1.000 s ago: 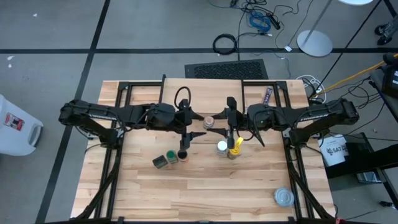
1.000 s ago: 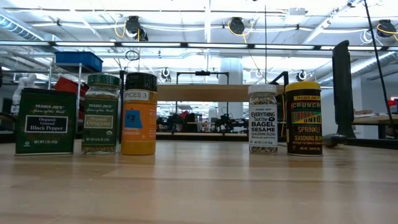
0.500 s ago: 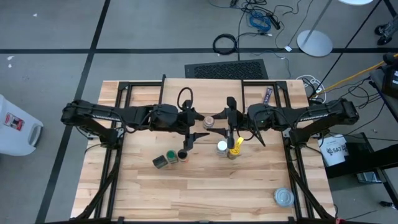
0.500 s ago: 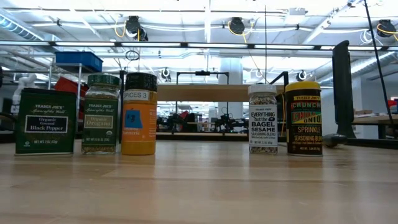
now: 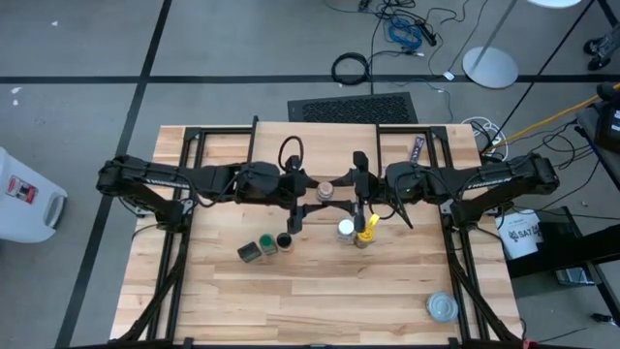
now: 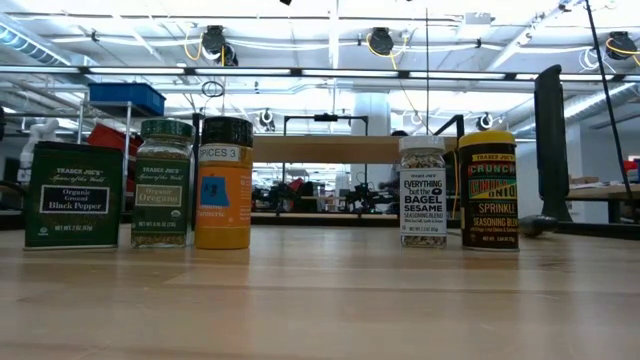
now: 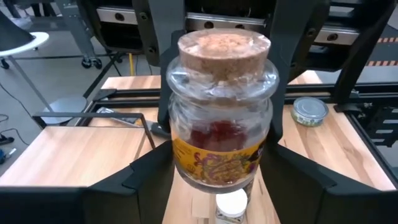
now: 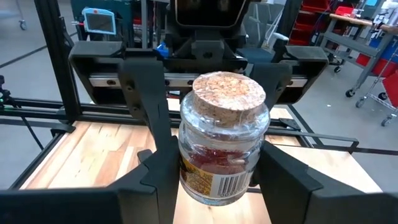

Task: Shelf spices
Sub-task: Put the light brown seasoning bottle on the shelf

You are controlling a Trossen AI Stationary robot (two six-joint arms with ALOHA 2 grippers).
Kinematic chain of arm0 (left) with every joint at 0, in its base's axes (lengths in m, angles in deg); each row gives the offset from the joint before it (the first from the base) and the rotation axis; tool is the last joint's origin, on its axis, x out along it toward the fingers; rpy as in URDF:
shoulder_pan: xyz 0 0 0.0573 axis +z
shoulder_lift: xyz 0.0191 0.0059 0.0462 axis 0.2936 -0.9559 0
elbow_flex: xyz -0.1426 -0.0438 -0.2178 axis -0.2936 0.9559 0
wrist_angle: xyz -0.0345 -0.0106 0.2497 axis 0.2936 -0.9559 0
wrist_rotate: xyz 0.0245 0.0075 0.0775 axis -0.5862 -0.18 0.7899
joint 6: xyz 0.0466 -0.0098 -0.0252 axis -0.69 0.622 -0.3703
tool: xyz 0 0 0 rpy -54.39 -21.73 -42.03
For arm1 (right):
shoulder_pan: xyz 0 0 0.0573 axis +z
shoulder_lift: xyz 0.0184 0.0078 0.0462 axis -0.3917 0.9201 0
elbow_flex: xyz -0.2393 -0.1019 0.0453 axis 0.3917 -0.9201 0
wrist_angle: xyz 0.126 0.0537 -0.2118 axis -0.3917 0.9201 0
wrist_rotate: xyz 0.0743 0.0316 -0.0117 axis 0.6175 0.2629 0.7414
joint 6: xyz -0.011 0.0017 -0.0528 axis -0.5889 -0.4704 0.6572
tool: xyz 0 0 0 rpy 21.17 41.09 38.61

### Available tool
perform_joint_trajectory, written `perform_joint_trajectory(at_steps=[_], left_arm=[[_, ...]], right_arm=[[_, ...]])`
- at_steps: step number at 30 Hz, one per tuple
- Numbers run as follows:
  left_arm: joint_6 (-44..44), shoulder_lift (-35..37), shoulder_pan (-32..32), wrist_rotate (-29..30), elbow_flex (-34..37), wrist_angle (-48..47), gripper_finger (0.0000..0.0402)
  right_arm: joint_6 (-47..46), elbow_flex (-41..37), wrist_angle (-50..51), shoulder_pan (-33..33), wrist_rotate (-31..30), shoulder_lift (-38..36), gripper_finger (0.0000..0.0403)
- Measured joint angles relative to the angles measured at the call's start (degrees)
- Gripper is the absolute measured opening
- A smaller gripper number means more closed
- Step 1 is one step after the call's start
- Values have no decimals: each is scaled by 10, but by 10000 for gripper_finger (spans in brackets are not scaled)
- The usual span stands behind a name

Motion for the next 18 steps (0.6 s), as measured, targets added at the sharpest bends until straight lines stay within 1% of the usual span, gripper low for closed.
perform_joint_trajectory(at_steps=[15,18], left_arm=[[1,0,0,0,0,8,232],[-2,0,0,0,0,8,224]], right_arm=[[-6,0,-1,0,-1,0,169],[-6,0,-1,0,0,0,169]])
